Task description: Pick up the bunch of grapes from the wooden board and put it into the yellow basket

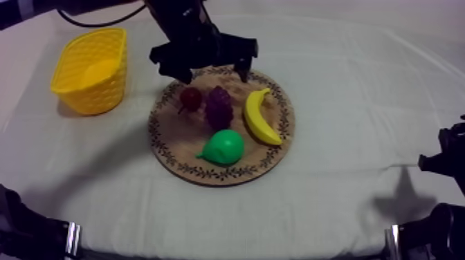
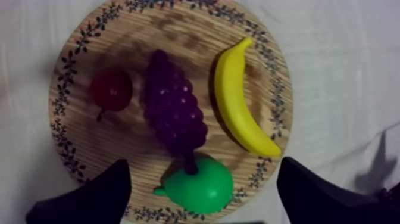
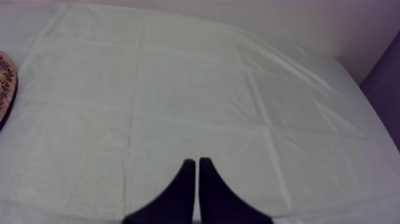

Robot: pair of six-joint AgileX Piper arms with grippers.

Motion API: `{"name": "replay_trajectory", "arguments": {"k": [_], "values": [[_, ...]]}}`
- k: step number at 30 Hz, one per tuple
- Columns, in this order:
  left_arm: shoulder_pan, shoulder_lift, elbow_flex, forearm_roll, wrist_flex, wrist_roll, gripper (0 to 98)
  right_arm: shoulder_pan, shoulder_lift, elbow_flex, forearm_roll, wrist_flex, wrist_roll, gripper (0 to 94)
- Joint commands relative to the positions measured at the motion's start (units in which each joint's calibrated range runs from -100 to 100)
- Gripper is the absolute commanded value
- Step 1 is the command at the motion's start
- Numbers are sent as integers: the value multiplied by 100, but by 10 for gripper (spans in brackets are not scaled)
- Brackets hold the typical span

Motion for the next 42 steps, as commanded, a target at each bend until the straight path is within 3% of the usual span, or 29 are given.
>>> {"name": "replay_trajectory", "arguments": {"k": [1,10,32,37,42], "values": [[-32,174,19,7,-62,10,942,-3,-2,-5,-1,-4,-2,3],[-163,987,-111,56,-321,-52,927,-3,-2,-5,-1,-4,-2,3],[-162,2110,-927,220,206,-88,892,-3,-2,-5,-1,-4,-2,3],[-159,2278,-1083,230,312,-96,818,-3,-2,-5,-1,-4,-2,3],[-171,2367,-1128,231,369,-85,670,-3,-2,-5,-1,-4,-2,3]]}}
